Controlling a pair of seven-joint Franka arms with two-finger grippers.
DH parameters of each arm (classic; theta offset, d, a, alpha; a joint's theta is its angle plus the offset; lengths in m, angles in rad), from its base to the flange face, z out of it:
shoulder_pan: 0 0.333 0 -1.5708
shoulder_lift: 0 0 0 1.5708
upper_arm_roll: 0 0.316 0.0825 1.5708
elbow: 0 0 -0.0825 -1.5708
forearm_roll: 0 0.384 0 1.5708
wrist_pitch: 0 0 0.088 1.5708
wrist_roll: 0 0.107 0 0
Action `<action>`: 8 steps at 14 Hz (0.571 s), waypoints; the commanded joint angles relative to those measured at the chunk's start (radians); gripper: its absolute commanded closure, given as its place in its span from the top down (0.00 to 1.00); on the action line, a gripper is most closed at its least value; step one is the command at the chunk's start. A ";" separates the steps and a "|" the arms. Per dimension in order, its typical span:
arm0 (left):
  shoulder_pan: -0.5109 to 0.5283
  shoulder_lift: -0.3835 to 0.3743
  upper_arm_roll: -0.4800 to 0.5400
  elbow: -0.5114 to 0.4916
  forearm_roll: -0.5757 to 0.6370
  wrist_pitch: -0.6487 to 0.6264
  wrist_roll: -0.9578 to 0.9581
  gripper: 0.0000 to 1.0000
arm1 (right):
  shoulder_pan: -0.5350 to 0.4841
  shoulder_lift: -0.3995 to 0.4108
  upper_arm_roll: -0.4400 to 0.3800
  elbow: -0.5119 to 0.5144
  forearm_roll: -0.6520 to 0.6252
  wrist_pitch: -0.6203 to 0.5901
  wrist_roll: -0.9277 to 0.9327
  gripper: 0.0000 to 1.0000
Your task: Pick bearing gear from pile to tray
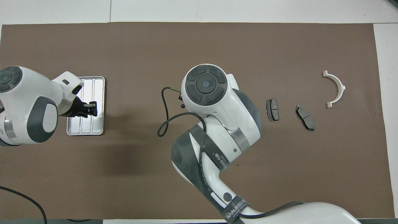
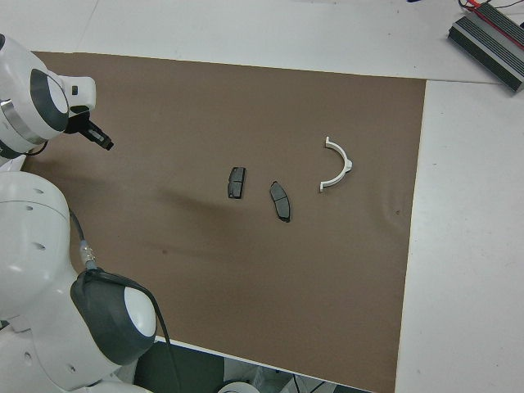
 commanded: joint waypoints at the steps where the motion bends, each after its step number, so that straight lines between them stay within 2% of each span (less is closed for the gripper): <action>1: 0.026 -0.042 -0.010 -0.074 0.000 0.059 0.030 0.04 | 0.042 -0.010 -0.004 -0.106 0.002 0.122 0.087 0.00; 8: 0.045 -0.026 -0.010 -0.126 0.000 0.142 0.021 0.05 | 0.045 0.042 -0.004 -0.246 0.000 0.300 0.072 0.00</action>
